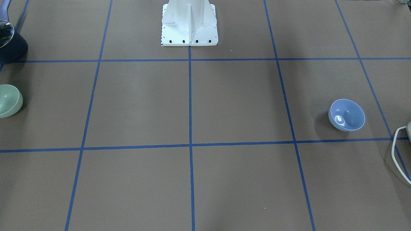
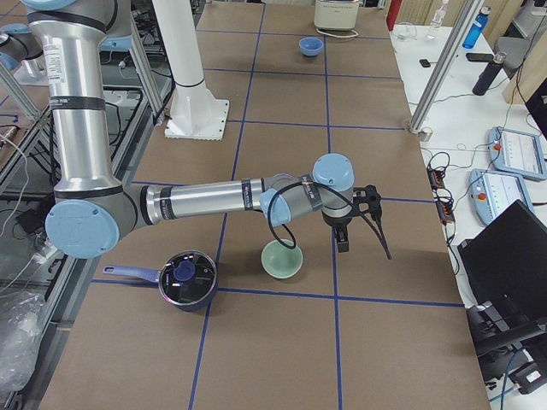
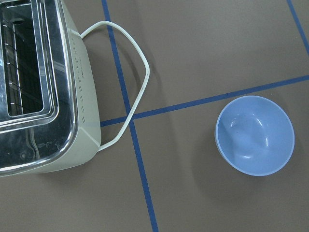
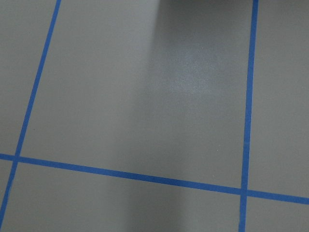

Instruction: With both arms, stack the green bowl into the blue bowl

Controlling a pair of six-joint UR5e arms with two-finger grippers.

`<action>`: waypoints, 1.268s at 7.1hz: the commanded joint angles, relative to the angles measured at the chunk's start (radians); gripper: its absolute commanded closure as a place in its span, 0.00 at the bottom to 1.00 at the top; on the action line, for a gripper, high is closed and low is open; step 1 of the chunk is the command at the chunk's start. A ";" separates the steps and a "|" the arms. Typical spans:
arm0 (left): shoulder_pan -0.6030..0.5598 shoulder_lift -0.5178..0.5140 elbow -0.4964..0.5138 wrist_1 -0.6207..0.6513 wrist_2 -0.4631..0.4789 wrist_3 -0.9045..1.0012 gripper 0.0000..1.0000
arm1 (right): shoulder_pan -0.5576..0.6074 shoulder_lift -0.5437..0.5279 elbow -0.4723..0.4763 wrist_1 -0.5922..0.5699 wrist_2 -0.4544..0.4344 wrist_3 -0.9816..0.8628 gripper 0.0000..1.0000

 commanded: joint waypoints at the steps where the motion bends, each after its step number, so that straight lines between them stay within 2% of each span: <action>1: 0.000 -0.001 -0.002 0.000 -0.002 0.000 0.02 | 0.000 0.001 -0.005 0.002 0.000 -0.003 0.00; 4: 0.000 -0.001 -0.004 -0.015 -0.002 -0.002 0.02 | 0.000 -0.002 0.024 0.005 -0.003 -0.012 0.00; 7: 0.005 -0.020 0.001 -0.020 -0.006 -0.017 0.02 | -0.011 -0.073 0.030 0.000 0.010 -0.009 0.00; 9: 0.076 -0.067 0.007 -0.018 0.000 -0.107 0.02 | -0.047 -0.191 0.029 0.134 0.006 0.001 0.00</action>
